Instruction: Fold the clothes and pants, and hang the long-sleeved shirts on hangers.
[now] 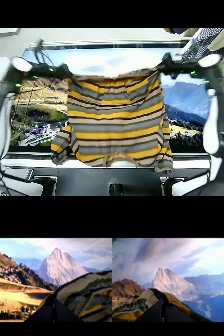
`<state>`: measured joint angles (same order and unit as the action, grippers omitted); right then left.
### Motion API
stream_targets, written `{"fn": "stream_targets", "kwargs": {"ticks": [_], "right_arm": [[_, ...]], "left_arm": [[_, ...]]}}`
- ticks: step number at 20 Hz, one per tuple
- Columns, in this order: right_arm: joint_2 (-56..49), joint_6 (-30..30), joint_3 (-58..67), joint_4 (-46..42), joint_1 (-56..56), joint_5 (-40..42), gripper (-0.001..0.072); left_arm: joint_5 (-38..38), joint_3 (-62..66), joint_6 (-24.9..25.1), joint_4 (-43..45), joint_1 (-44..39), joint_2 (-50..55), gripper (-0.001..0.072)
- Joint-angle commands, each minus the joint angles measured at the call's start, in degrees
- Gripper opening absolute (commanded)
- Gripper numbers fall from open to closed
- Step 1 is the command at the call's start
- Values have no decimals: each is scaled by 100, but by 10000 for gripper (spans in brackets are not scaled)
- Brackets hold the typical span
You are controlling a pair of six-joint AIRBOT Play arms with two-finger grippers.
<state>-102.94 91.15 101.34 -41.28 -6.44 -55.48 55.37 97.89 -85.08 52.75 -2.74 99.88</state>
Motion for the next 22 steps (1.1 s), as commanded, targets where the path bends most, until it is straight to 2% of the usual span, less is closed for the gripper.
{"fn": "stream_targets", "kwargs": {"ticks": [1,3,6,7,9,10,11,14,16,18,22], "right_arm": [[-914,267,7,63,315,1005,30],[-1104,378,7,57,431,1318,30],[-1200,640,7,59,522,1552,32],[-1191,647,13,94,520,1523,79],[-1088,682,13,103,448,1198,250],[-977,682,13,44,363,916,362],[-835,697,13,-17,216,586,431],[-164,614,11,-476,-417,-914,432],[439,470,-4,-1360,-780,-1803,432],[1130,345,-179,-1996,-1062,-2332,432],[2708,385,-1910,-2146,-1178,-2564,433]], "left_arm": [[-588,7,0,-461,-96,905,17],[-662,9,2,-778,-160,1130,17],[-654,7,2,-774,-269,1298,21],[-651,9,-2,-776,-269,1285,80],[-420,83,-4,-776,-173,1196,353],[-170,144,-2,-774,-68,1099,406],[140,192,0,-772,74,962,405],[1244,197,-107,-468,575,319,406],[2059,195,-411,227,846,-186,406],[2656,31,-664,868,981,-704,405],[2524,-1674,-850,946,984,-2065,406]]}}
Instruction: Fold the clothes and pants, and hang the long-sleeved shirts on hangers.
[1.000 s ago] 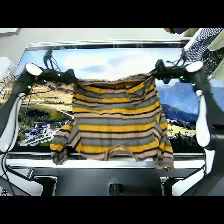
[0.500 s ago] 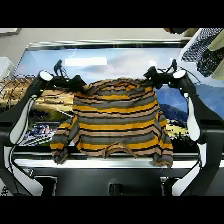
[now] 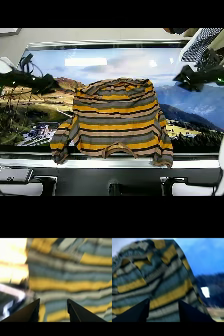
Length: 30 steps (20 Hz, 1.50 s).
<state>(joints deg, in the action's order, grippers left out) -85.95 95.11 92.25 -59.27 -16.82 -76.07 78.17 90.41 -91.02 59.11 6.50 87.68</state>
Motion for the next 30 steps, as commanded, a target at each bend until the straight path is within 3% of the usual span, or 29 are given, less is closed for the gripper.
{"fn": "stream_targets", "kwargs": {"ticks": [1,5,10,13,16,21,22,23,26,29,30], "right_arm": [[1397,4,-1615,-192,-107,-520,433],[3005,535,-4157,13,385,-264,433],[4037,1733,-6153,7,1335,-7,434],[4057,2142,-6653,-20,1572,131,434],[3851,2170,-6894,-2,1572,595,434],[2647,1716,-6891,476,1572,1049,433],[2452,1620,-6891,531,1572,1110,412],[2350,1556,-6891,501,1572,1207,335],[2371,1550,-6854,466,1569,1440,32],[2699,1672,-6839,468,1569,1427,31],[2837,1703,-6839,468,1569,1392,31]], "left_arm": [[96,-1539,-367,184,26,-1226,406],[-350,-3847,-719,-673,-278,-2522,405],[-481,-5552,-1368,-713,-1143,-3475,406],[-603,-5886,-1609,-713,-1694,-3639,405],[-933,-6013,-1928,-710,-2234,-3620,406],[-1464,-6015,-2472,-710,-2811,-3620,405],[-1491,-6015,-2553,-710,-2855,-3620,406],[-1534,-6015,-2562,-710,-2876,-3615,405],[-1840,-6017,-2559,-710,-2885,-3495,406],[-2024,-6015,-2559,-710,-2916,-3042,417],[-2020,-6015,-2562,-719,-2918,-2855,476]]}}
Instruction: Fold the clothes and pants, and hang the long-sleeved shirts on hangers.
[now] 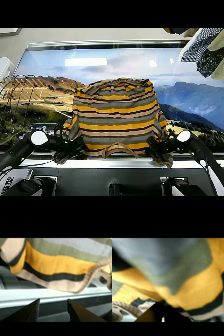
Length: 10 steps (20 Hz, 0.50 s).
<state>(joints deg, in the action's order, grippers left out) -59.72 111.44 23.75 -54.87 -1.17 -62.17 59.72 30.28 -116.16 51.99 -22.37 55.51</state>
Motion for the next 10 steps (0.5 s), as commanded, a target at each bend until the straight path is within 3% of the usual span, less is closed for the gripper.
{"fn": "stream_targets", "kwargs": {"ticks": [1,8,9,10], "right_arm": [[321,103,11,26,4,-42,31],[737,341,11,33,4,-195,31],[752,341,11,42,4,-260,31],[774,341,11,44,4,-321,31]], "left_arm": [[-177,-2,-48,-76,-59,535,564],[-695,0,-197,-472,-584,1187,569],[-850,0,-192,-542,-614,1187,519],[-979,0,-195,-599,-632,1187,409]]}}
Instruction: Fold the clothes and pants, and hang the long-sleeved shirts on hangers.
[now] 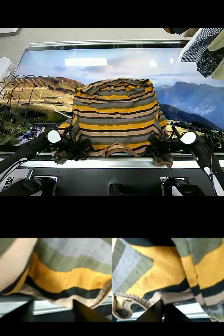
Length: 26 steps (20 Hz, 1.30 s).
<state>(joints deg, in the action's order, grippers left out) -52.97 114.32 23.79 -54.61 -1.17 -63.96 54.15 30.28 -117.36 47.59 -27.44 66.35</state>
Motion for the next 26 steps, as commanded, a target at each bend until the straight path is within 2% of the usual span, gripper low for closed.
{"fn": "stream_targets", "kwargs": {"ticks": [1,3,4,5,8,11,14,18,20,22,26], "right_arm": [[136,55,9,15,4,-173,30],[310,61,9,15,4,-166,30],[431,87,9,11,4,-153,30],[549,103,7,11,4,-149,30],[916,122,7,11,4,-258,30],[1368,208,9,-13,4,-793,30],[2085,463,9,-11,4,-1508,30],[3132,1346,15,-9,2,-2173,30],[3351,1766,103,-35,-7,-2002,31],[3296,2100,170,-28,-7,-1379,31],[2430,2194,170,-26,-7,-173,31]], "left_arm": [[-509,0,-74,-162,-122,103,357],[-623,0,-74,-162,-122,103,327],[-623,0,-70,-160,-122,98,125],[-623,0,-4,-160,-122,92,18],[-396,2,236,-155,-122,44,17],[157,0,551,-87,-122,-378,16],[719,0,509,50,-122,-1182,16],[1351,2,133,42,-122,-2013,16],[1342,2,142,-94,-120,-2044,16],[1078,4,188,-116,-120,-1926,16],[413,4,498,-138,-120,-1451,16]]}}
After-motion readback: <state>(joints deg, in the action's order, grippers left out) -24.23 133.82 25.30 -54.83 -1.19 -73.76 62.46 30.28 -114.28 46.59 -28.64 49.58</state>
